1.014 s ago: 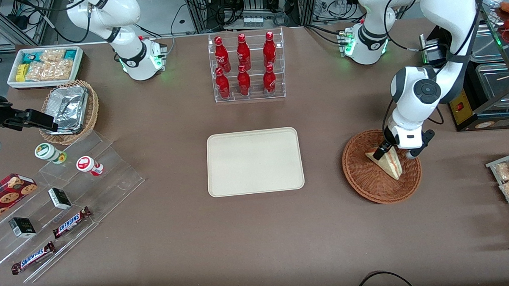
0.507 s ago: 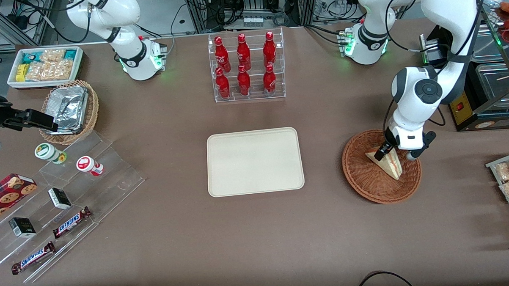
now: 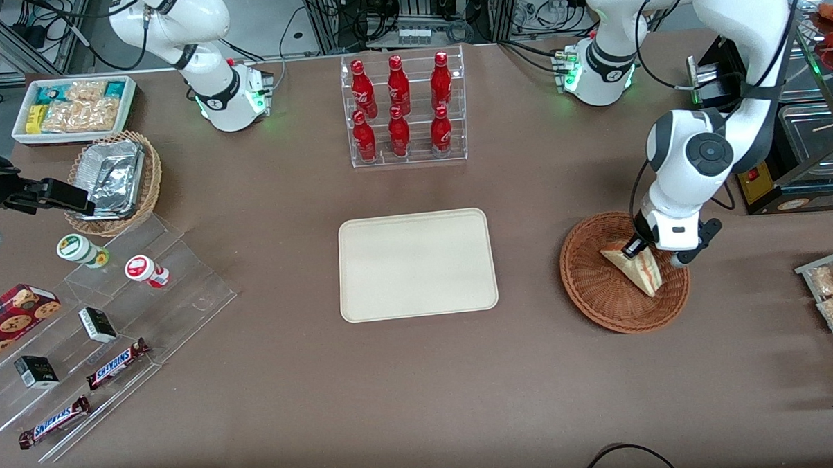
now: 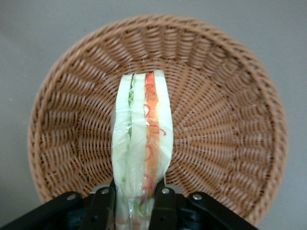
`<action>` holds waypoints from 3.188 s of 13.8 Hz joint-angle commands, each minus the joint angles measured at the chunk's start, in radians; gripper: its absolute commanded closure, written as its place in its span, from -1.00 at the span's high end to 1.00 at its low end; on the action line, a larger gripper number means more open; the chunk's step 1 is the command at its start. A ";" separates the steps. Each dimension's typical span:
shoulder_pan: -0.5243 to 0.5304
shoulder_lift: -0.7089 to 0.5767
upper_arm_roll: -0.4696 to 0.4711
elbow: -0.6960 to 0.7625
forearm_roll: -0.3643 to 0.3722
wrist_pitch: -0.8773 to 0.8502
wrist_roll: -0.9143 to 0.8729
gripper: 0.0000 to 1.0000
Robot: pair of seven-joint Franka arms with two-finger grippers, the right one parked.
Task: Place sandwich from basket to tray
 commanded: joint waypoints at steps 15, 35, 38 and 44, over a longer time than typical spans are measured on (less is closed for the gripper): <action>-0.561 0.314 -0.031 0.699 0.010 -0.516 -0.082 -1.00; -0.733 0.543 -0.031 0.759 0.009 -0.213 -0.105 -1.00; -0.733 0.551 -0.031 0.757 0.010 -0.214 -0.105 0.18; -0.708 0.462 -0.022 0.760 -0.001 -0.280 -0.133 0.98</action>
